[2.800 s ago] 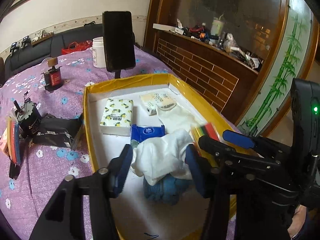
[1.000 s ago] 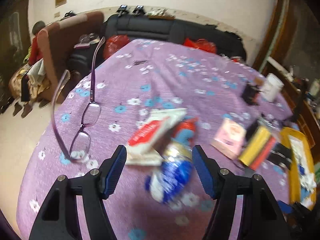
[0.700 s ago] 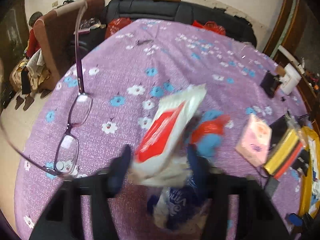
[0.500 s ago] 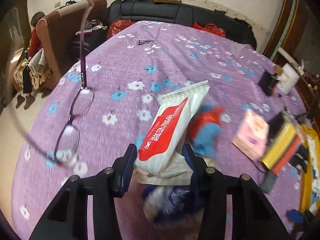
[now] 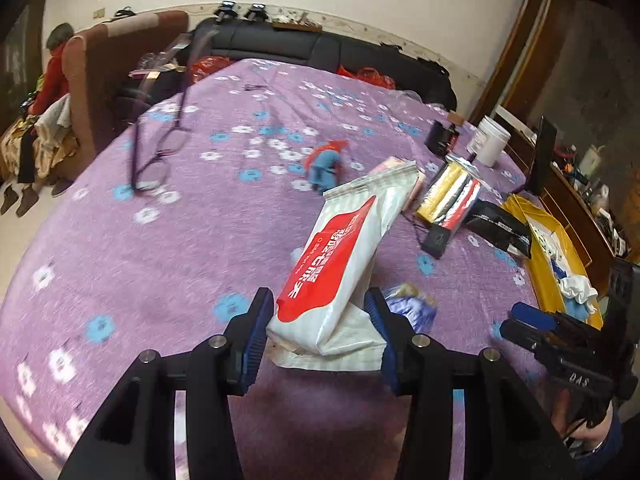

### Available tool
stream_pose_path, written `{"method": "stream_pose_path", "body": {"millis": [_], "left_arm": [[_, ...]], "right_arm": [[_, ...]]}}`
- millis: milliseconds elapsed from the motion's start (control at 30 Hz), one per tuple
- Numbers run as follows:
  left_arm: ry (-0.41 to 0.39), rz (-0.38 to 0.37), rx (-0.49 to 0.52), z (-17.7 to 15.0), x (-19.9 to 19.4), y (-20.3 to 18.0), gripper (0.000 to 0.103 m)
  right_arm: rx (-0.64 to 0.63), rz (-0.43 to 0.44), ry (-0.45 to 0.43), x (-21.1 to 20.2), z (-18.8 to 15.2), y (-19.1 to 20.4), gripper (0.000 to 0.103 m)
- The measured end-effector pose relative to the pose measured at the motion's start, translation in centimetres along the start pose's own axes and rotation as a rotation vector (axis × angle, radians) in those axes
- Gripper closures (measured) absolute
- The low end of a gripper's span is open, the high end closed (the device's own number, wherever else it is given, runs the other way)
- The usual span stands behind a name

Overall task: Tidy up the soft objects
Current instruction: 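Grasp the blue Vinda tissue bag with the right gripper while the left holds the wipes pack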

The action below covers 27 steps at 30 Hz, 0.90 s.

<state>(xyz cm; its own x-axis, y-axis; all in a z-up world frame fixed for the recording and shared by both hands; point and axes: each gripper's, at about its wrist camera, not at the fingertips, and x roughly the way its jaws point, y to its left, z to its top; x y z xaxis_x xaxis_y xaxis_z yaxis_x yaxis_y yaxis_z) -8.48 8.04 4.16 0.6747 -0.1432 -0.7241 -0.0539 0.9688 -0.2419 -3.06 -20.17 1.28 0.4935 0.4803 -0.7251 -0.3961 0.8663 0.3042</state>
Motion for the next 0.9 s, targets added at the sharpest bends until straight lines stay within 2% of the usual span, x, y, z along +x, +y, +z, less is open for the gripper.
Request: {"method": "stream_pose_path", "body": {"millis": [100,233,333,400,467,567,667,767,833,900], "left_arm": [[-0.015,0.05,-0.016,-0.1,-0.3,1.1,0.057],[-0.015,0.05,-0.043,-0.3,0.1,2.2,0.057],[-0.019,0.051,-0.047,-0.5,0.2,2.6,0.056],[-0.016,0.042,-0.061,-0.7,0.3,3.0,0.056],[-0.017,0.036,-0.068,-0.9,0.2,3.4,0.056],[-0.019,0.037,-0.076,-1.2,0.1,4.0,0.056],[-0.02,0.038,-0.092,-1.4,0.0,4.7,0.056],[-0.022,0.042,-0.098,-1.5,-0.1,5.2,0.056],[-0.024,0.042,-0.097,-1.5,-0.2,5.4,0.056],[-0.028,0.043,-0.099,-1.5,-0.2,5.5,0.056]], "right_arm": [[0.023,0.071,0.043,0.6,0.5,1.1,0.039],[-0.044,0.15,0.083,1.8,1.4,4.9,0.039],[-0.076,0.171,0.099,3.1,2.5,6.9,0.039],[-0.085,0.169,0.076,3.7,3.7,7.4,0.038],[-0.094,0.167,0.07,5.1,5.3,7.9,0.03],[-0.104,0.19,0.104,7.5,6.6,8.3,0.029],[-0.102,0.213,0.177,8.7,5.9,8.7,0.029],[-0.143,0.299,0.261,7.5,3.8,10.0,0.029],[-0.205,0.35,0.31,6.4,2.0,11.4,0.029],[-0.292,0.335,0.315,5.4,1.0,12.7,0.029]]}}
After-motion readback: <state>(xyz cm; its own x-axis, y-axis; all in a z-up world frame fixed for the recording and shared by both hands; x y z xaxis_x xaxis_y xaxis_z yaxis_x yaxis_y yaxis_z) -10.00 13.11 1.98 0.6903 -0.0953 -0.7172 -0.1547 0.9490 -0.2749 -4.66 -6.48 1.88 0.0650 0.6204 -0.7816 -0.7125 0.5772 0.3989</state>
